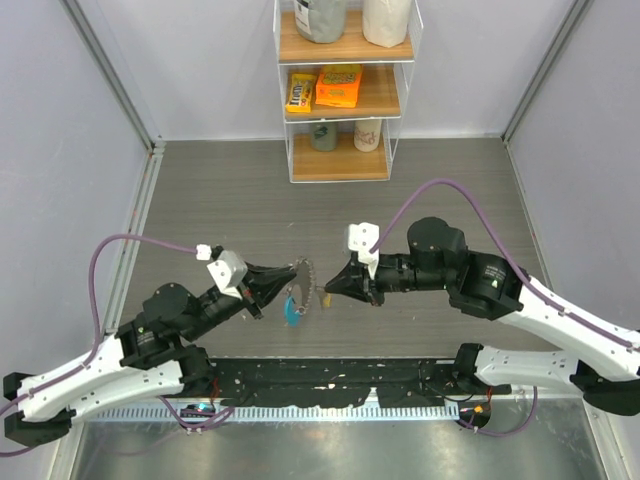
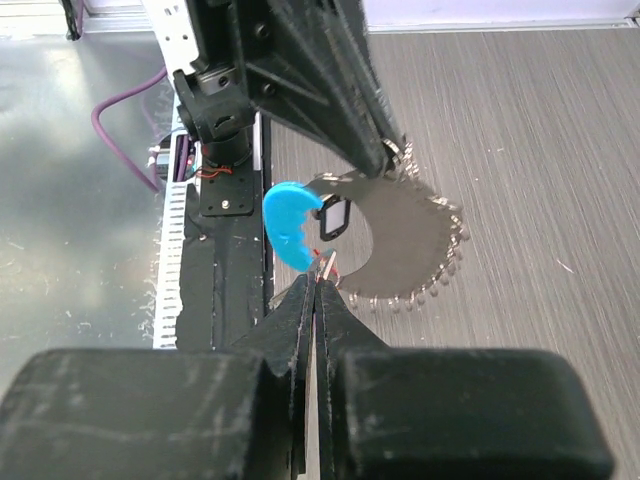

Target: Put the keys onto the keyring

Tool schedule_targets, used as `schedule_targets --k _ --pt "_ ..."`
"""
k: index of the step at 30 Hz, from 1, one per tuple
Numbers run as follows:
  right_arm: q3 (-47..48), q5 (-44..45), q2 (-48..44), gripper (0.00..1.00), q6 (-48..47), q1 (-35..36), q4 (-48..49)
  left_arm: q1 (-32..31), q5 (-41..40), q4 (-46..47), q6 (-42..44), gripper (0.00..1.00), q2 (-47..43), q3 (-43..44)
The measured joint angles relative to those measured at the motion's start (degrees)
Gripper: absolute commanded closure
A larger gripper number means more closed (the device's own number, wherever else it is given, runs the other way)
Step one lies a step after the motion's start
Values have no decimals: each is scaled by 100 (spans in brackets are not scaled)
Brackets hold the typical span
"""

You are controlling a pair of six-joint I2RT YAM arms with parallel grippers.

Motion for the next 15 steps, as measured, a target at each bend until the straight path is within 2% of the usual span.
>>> schedule_targets --k 15 --pt "1303 24 1025 94 -291 2 -1235 0 1344 -105 640 100 210 243"
